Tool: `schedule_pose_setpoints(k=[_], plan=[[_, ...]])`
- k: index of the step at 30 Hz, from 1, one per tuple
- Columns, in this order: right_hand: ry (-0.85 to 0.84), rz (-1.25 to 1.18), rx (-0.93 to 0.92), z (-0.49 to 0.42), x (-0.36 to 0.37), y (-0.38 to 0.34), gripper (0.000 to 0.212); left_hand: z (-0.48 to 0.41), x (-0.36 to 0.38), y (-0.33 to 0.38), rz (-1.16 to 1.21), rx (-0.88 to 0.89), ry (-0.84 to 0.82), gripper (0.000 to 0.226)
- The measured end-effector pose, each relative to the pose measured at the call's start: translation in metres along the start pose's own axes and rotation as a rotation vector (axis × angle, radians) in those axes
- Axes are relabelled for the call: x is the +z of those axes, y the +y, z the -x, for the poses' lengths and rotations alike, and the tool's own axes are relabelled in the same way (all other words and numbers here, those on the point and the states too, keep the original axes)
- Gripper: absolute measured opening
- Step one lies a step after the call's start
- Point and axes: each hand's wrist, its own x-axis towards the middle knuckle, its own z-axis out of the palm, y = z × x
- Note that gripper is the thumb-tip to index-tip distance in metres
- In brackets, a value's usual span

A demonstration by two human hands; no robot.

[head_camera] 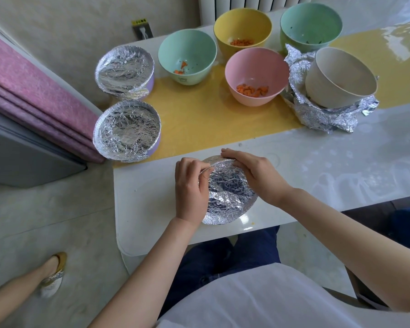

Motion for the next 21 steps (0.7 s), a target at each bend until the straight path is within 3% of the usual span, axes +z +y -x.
schedule_pose_setpoints(k=[6, 11, 21], plan=[[-0.028, 0.069, -0.006, -0.012, 0.001, -0.005, 0.032, 0.004, 0.0, 0.007, 0.067, -0.21, 0.042, 0.006], [-0.06, 0.065, 0.127, -0.02, -0.001, -0.005, 0.028, 0.007, 0.002, 0.01, 0.072, -0.44, 0.074, 0.006], [-0.16, 0.155, 0.191, -0.033, 0.006, 0.007, 0.028, 0.012, 0.008, -0.001, 0.081, -0.632, 0.028, 0.016]])
